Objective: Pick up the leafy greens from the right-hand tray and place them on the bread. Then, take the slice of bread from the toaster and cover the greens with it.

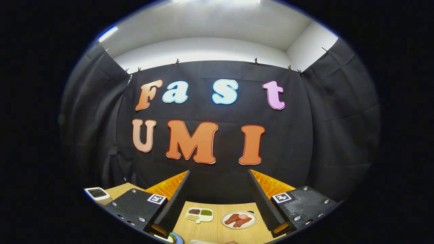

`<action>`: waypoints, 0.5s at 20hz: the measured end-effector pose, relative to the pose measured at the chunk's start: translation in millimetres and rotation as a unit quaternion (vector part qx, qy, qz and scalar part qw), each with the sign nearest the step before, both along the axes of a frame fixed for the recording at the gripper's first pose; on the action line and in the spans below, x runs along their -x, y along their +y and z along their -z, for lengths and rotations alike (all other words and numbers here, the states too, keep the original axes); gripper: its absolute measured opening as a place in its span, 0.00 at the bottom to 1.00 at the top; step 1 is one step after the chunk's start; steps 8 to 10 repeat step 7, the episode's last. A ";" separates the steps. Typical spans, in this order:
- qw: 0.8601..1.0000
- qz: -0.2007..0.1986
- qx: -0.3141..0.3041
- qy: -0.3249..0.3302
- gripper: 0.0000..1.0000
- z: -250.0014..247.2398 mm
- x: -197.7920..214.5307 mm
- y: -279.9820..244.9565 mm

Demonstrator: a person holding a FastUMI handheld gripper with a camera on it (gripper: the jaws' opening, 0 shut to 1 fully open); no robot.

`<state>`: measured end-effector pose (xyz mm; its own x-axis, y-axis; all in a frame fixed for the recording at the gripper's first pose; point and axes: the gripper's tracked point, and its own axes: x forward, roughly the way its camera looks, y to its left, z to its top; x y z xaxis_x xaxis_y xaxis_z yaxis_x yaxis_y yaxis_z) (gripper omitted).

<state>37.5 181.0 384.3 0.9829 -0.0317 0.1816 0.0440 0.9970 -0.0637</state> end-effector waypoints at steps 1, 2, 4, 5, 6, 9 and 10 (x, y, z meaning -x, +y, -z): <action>1.000 0.004 -0.002 0.001 0.98 1.7 1.1 -3.8; 1.000 0.007 -0.003 0.002 0.98 2.5 1.5 -7.6; 1.000 0.015 -0.007 0.000 0.98 2.0 3.0 -14.6; 1.000 0.017 -0.009 -0.003 0.98 1.4 4.4 -17.6; 1.000 0.019 -0.010 -0.005 0.98 1.1 4.3 -19.5; 1.000 0.020 -0.012 -0.006 0.98 1.3 4.7 -20.7; 1.000 0.020 -0.012 -0.006 0.98 1.3 4.7 -20.7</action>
